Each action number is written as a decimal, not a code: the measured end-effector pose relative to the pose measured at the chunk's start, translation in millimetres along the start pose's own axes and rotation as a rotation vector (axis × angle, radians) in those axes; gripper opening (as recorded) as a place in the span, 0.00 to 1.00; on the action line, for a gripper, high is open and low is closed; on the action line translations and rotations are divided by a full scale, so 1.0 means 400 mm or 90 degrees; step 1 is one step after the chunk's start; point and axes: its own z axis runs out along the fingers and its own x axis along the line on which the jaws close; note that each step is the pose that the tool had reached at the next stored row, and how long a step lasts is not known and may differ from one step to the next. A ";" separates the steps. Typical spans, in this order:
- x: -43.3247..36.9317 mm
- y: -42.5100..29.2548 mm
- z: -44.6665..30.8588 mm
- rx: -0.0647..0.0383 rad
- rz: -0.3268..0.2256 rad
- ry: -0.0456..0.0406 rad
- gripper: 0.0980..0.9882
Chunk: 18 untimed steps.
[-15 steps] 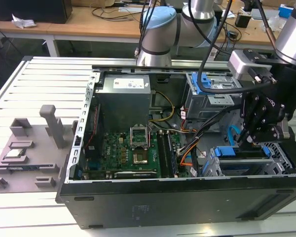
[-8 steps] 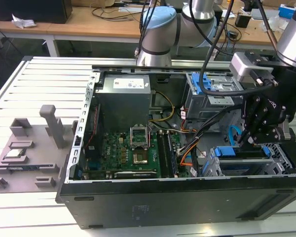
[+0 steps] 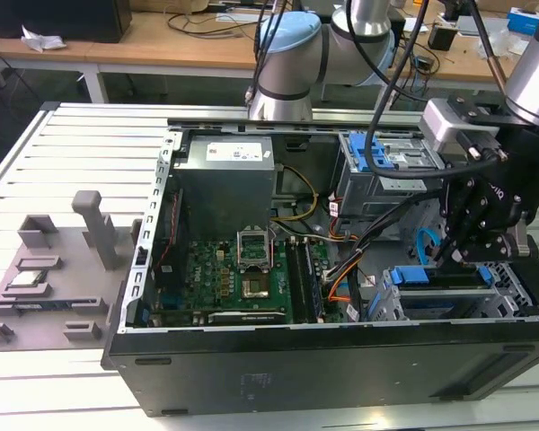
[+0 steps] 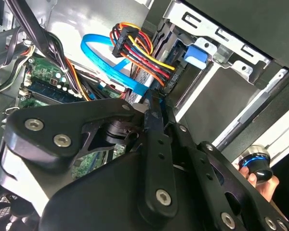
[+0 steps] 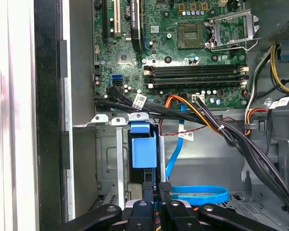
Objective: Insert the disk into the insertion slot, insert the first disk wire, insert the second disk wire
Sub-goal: 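Insert the second disk wire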
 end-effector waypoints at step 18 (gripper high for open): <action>-0.001 0.004 -0.104 0.000 0.000 0.0002 0.01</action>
